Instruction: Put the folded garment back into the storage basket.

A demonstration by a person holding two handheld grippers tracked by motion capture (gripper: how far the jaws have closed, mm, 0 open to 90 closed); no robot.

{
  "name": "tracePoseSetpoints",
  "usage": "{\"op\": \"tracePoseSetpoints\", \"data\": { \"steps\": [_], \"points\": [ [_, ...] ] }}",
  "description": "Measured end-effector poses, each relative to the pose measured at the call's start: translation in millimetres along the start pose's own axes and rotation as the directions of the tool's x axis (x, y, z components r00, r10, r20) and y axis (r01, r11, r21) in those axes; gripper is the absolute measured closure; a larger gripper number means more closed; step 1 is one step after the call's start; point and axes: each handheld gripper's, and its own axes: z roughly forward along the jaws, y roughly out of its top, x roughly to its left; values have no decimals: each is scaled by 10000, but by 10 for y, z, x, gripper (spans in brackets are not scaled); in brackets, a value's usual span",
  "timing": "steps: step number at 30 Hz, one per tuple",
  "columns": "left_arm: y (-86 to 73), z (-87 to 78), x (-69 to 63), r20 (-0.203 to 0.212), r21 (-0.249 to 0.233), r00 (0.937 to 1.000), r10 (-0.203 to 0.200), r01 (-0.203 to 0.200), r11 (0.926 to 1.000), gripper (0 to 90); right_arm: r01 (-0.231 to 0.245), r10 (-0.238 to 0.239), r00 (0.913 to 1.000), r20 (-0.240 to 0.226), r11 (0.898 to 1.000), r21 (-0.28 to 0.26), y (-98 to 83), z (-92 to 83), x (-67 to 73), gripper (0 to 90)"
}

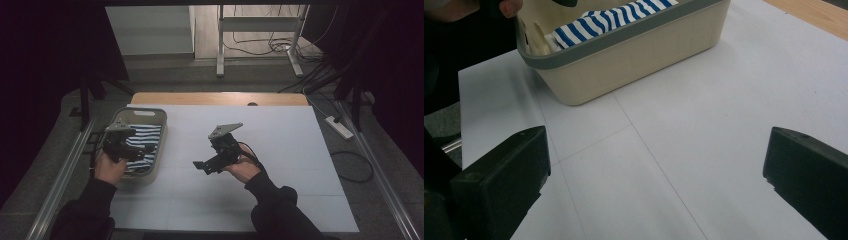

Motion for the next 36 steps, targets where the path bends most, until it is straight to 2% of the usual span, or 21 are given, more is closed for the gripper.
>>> {"op": "tracePoseSetpoints", "data": {
  "steps": [5,13,28,36],
  "points": [
    [-17,-15,-41,-61,40,9999,88,-88,10000,0,26,-28,9998,176,10000,89,-35,-28,-6,0],
    [-47,-60,-89,-92,-1,9999,86,-86,10000,0,-111,112,9999,-41,9996,253,-92,-62,1,0],
    [-111,-122,-173,-88,63,9999,104,-103,9999,0,-188,184,9996,227,9997,178,-226,-203,-6,0],
    [-141,-145,-213,-113,170,9998,147,-145,9997,0,-315,314,9993,225,9995,45,-304,-311,-19,0]
  ]
}}
